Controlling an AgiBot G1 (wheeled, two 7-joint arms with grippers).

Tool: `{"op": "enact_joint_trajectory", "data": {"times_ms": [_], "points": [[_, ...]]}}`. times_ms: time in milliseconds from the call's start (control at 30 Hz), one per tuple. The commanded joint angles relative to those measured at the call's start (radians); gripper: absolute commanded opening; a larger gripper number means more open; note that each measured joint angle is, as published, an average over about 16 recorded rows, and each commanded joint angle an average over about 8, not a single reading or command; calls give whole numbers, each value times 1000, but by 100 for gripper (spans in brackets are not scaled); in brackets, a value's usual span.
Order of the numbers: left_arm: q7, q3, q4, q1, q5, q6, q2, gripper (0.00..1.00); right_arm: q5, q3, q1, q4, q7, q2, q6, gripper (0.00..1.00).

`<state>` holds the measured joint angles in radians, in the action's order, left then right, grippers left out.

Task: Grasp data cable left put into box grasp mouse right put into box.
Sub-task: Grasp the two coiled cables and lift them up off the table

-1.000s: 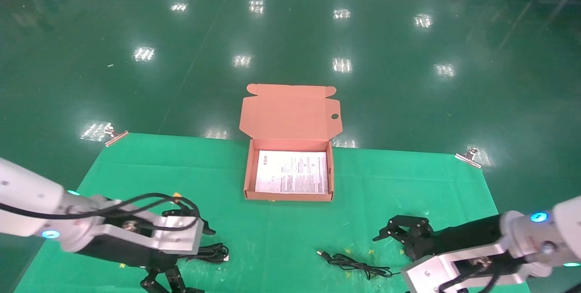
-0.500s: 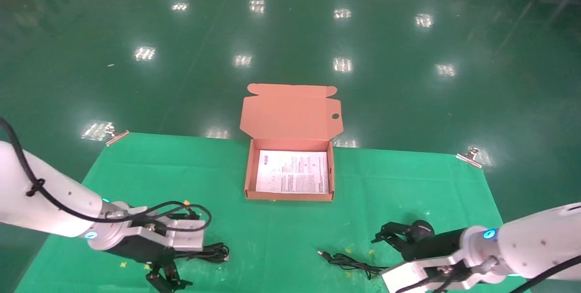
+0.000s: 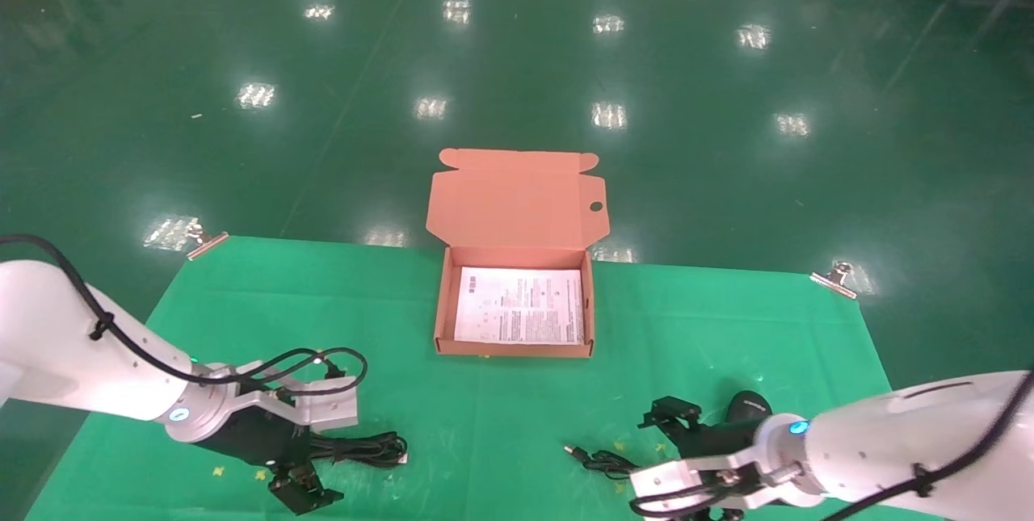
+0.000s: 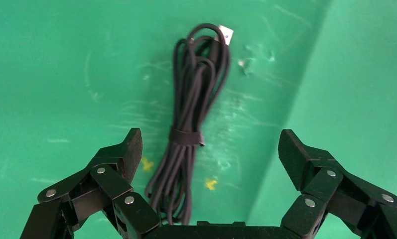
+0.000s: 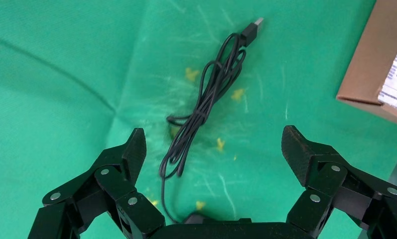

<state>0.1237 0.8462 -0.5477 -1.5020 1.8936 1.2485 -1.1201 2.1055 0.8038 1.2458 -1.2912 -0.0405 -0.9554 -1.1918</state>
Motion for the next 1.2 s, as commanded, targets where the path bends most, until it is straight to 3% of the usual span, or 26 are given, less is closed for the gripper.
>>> {"op": "enact_joint_trajectory", "data": {"times_ms": [33, 500, 533, 567, 767, 800, 833, 1200], "points": [[-18, -5, 59, -9, -7, -14, -16, 100, 21, 5, -2, 12, -19, -19, 9, 100], [-156, -6, 328, -56, -7, -95, -106, 100, 86, 34, 17, 204, 5, -117, 69, 100], [-165, -6, 340, -59, -6, -100, -110, 100, 91, 36, 16, 216, 7, -120, 76, 88], [-174, -5, 350, -61, -5, -104, -113, 91, 96, 36, 16, 227, 8, -123, 83, 75], [-212, -3, 394, -72, 0, -122, -128, 16, 116, 38, 10, 271, 4, -139, 121, 0], [-214, -3, 398, -73, 0, -123, -129, 4, 117, 37, 8, 274, 3, -140, 124, 0], [-216, -3, 401, -73, -1, -124, -130, 0, 118, 37, 8, 276, 3, -141, 127, 0], [-210, -3, 391, -73, -1, -123, -127, 0, 116, 36, 8, 270, 5, -138, 122, 0]]}}
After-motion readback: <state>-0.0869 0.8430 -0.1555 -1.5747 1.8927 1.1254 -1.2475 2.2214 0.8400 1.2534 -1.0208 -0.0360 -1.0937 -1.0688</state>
